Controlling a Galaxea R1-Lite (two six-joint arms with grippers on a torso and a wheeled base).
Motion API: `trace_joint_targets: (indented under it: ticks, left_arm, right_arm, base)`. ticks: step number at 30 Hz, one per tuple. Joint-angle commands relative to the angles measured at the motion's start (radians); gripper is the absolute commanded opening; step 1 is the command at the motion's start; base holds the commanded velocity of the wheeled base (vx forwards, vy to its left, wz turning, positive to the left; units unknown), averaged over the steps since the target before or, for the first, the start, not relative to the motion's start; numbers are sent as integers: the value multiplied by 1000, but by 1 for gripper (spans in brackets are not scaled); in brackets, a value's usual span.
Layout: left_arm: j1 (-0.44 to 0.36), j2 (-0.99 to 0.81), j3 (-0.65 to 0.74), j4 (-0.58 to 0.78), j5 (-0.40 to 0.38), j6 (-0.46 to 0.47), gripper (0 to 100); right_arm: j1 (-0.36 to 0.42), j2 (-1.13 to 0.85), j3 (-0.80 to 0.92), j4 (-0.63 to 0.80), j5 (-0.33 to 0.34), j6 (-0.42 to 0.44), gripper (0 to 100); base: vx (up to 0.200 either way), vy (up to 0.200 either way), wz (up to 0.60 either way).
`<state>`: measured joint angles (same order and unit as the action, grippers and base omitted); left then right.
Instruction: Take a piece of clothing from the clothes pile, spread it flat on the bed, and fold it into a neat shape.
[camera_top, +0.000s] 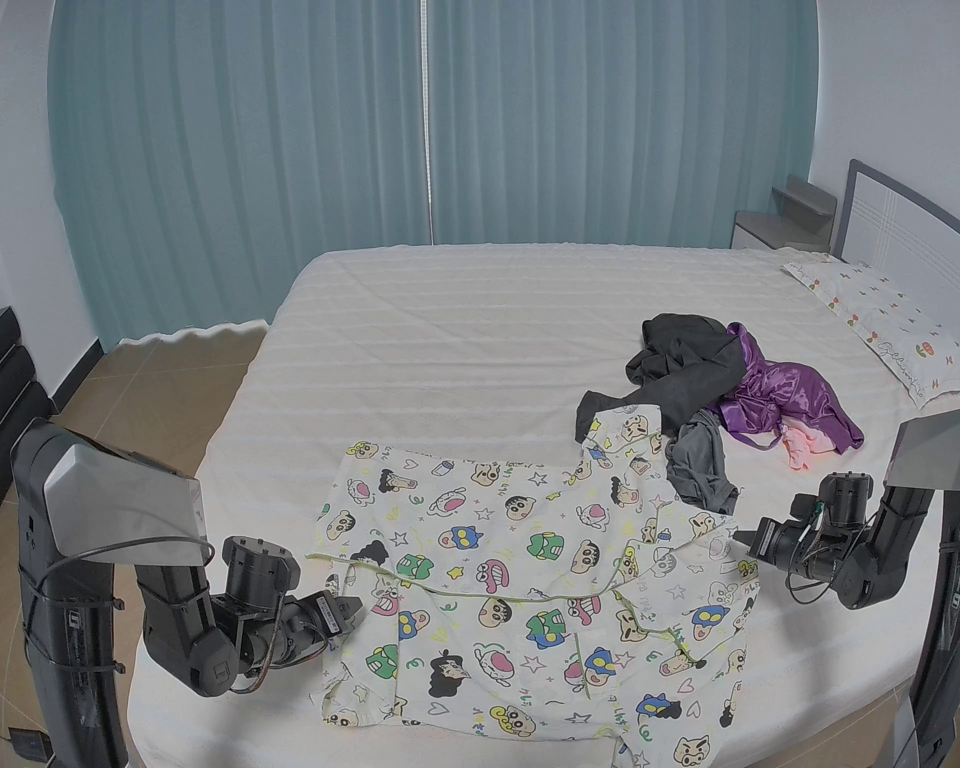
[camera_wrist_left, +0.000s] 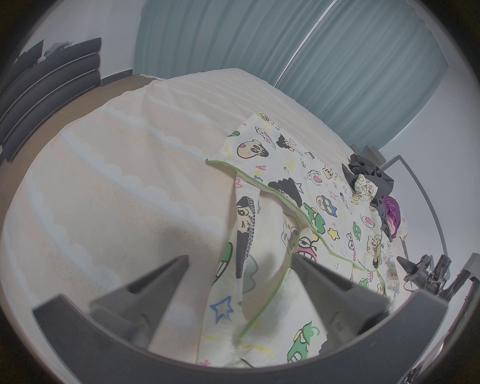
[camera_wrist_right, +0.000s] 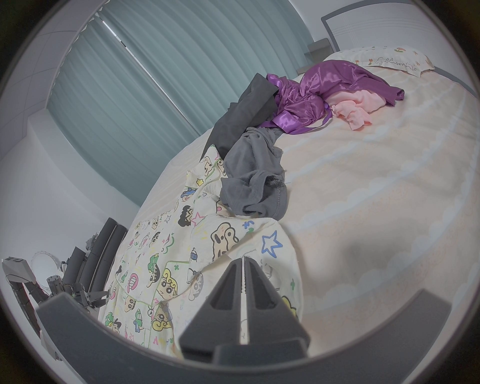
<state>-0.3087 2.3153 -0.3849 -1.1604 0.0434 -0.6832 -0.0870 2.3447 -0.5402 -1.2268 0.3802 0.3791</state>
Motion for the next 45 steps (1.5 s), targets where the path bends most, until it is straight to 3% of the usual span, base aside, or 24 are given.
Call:
trace_joint_targets:
  ticks: [1,9,22,30,36,40,41,45]
  left_arm:
    - [8,6,8,1,27,27,0]
    - [33,4,4,1,69,102,0]
    - [169,9,-48,-4,67,185,0]
    - [218,32,-37,-77,9,217,0]
    - [186,-14,32,-88,-91,202,0]
    - [160,-43,64,-88,-106,183,0]
    - [151,-51,78,-88,-112,179,100]
    - [128,-53,95,-90,-122,177,100]
  right_arm:
    - [0,1,2,0,0,0,0]
    - [0,-1,0,0,0,0,0]
    - [1,1,2,0,-1,0,0]
    - [1,2,3,0,-1,-2,0]
    - [1,2,3,0,-1,-2,0]
    - [1,2,5,0,-1,-3,0]
    - [1,2,5,0,-1,-3,0]
    - [3,2,6,0,-1,-6,0]
  base:
    - [0,0,0]
    - [0,0,0]
    - [0,0,0]
    - [0,0,0]
    - [0,0,0]
    - [0,0,0]
    - [0,0,0]
    - [0,0,0]
